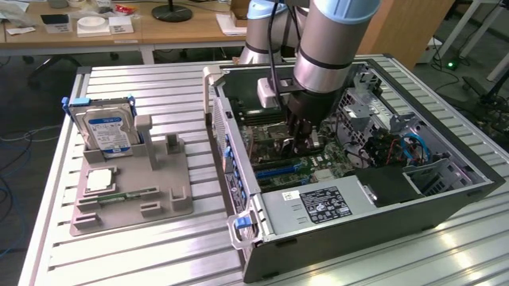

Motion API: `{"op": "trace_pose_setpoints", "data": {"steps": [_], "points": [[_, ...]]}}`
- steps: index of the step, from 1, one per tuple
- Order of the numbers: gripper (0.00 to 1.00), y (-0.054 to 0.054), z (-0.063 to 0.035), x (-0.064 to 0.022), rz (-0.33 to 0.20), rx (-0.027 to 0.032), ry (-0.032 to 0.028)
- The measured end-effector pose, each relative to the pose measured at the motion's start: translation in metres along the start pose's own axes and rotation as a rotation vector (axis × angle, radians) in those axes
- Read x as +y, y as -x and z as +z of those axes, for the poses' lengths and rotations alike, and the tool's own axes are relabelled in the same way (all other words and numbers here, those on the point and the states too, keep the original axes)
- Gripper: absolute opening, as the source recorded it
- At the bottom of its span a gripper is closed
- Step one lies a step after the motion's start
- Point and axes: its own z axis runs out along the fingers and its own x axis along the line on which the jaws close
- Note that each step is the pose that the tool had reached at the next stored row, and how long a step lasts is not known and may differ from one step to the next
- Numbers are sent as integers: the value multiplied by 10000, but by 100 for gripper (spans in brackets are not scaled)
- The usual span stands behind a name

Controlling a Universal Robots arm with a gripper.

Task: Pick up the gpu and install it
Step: 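Insert the gpu into the slot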

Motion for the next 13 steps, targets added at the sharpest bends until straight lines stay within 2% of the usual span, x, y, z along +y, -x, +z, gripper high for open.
{"op": "trace_pose_setpoints", "data": {"steps": [5, 10, 13], "points": [[28, -6, 47, 12, 4, 1, 32], [28, -17, 78, 13, 9, 10, 134], [28, -36, 85, 12, 11, 9, 150]]}}
